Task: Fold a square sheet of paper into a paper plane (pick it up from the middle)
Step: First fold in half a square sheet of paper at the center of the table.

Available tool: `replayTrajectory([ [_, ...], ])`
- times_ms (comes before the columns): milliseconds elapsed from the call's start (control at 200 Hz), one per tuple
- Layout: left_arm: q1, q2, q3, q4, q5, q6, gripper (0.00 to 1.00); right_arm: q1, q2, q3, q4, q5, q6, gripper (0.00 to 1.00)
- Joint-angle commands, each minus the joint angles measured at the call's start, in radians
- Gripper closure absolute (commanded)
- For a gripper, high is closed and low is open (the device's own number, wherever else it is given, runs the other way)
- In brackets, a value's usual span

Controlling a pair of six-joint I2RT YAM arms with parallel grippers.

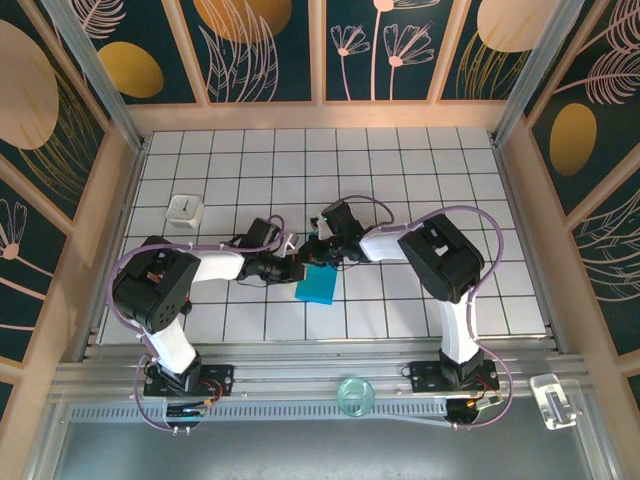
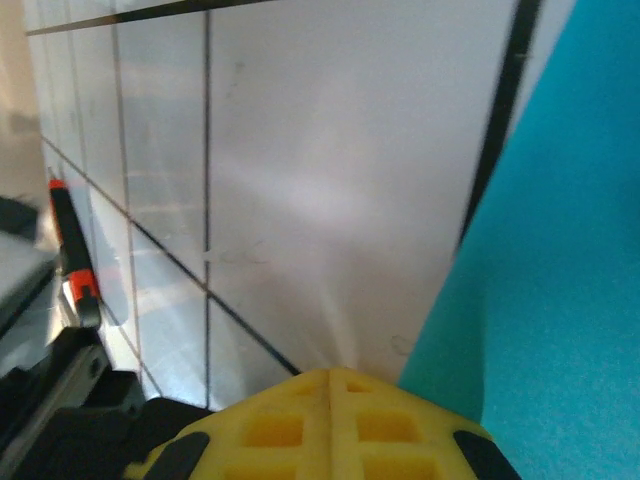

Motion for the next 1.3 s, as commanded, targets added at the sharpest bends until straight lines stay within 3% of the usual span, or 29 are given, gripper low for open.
replayTrajectory([
  [0,0.004,0.094,-0.059,-0.235,-0.214,0.054,1.0,-0.01,0.037,0.029,-0.056,0.037,-0.019,1.0],
  [555,-0.024,0.128,-0.048,-0.308,-0.3,0.078,1.0,-0.068,0.075,0.076,-0.087,0.083,-0.033,1.0],
  [1296,-0.046,0.153,-0.048,-0.31,-0.318,0.089,1.0,-0.154,0.167,0.212,-0.133,0.132,-0.038,1.0],
])
